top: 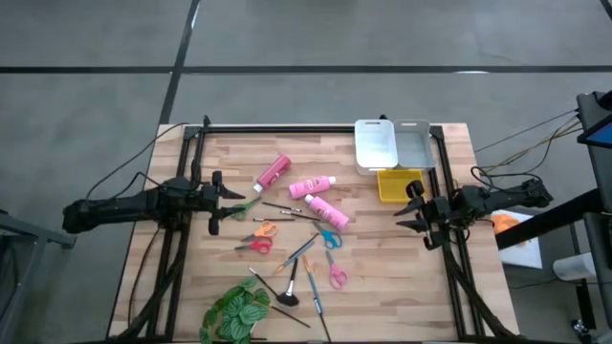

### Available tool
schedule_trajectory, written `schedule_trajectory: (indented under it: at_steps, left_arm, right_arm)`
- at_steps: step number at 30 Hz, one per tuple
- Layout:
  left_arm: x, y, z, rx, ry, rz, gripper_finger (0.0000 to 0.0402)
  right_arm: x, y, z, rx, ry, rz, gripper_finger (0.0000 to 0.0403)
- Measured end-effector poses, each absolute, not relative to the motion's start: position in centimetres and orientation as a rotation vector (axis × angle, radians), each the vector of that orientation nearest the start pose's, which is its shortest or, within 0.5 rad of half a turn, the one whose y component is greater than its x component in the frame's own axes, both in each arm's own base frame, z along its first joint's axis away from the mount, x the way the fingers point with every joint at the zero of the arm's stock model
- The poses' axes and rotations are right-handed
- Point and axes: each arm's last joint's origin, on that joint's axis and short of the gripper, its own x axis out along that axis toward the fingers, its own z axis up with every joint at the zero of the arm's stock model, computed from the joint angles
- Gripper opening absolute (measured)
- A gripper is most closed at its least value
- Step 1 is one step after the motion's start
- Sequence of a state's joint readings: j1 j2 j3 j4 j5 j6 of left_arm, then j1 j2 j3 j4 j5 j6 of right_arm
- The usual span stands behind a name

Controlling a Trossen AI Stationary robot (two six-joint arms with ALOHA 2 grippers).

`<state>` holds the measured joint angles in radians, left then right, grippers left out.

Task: Pick & Place Paint Supplies
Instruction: Put the pink paint bottle into the gray bin

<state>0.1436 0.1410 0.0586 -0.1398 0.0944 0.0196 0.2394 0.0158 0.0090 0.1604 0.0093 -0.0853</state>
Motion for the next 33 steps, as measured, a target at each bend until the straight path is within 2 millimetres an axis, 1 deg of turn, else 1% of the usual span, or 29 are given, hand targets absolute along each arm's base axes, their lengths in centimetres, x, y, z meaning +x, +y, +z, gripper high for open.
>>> schedule_trajectory:
  at_steps: [3, 6, 8, 12, 14, 16, 19, 22, 25, 28, 30, 33]
  left_arm:
    - [10.1, 1.2, 15.9, -0.007, 0.221, 0.047, 0.0169]
    - [10.1, 1.2, 15.9, -0.007, 0.221, 0.047, 0.0169]
    - [10.1, 1.2, 15.9, -0.007, 0.221, 0.047, 0.0169]
    - [10.1, 1.2, 15.9, -0.007, 0.221, 0.047, 0.0169]
    - [10.1, 1.2, 15.9, -0.007, 0.221, 0.047, 0.0169]
    - [10.1, 1.2, 15.9, -0.007, 0.221, 0.047, 0.0169]
    - [10.1, 1.2, 15.9, -0.007, 0.221, 0.047, 0.0169]
    - [10.1, 1.2, 15.9, -0.007, 0.221, 0.047, 0.0169]
    - [10.1, 1.2, 15.9, -0.007, 0.221, 0.046, 0.0169]
    - [10.1, 1.2, 15.9, -0.007, 0.221, 0.046, 0.0169]
    - [10.1, 1.2, 15.9, -0.007, 0.221, 0.047, 0.0169]
    - [10.1, 1.2, 15.9, -0.007, 0.221, 0.047, 0.0169]
  right_arm:
    - [9.4, 2.3, 18.1, -0.132, -0.17, 0.218, 0.01]
    - [9.4, 2.3, 18.1, -0.116, -0.17, 0.219, 0.01]
    - [9.4, 2.3, 18.4, -0.044, -0.197, 0.228, 0.01]
    - [9.1, 2.2, 19.5, 0.213, -0.288, 0.262, 0.01]
    - [8.9, 2.1, 20.1, 0.292, -0.336, 0.258, 0.01]
    - [8.8, 1.8, 20.5, 0.339, -0.389, 0.174, 0.01]
    - [8.6, 1.2, 21.0, 0.425, -0.472, -0.003, 0.01]
    - [8.4, 0.8, 21.6, 0.404, -0.503, -0.113, 0.01]
    - [8.4, 0.7, 22.8, 0.337, -0.476, -0.177, 0.01]
    - [8.8, 0.6, 24.6, 0.307, -0.4, -0.261, 0.01]
    - [9.4, 0.7, 25.9, 0.261, -0.302, -0.302, 0.01]
    - [11.0, 1.0, 27.5, 0.18, -0.111, -0.329, 0.01]
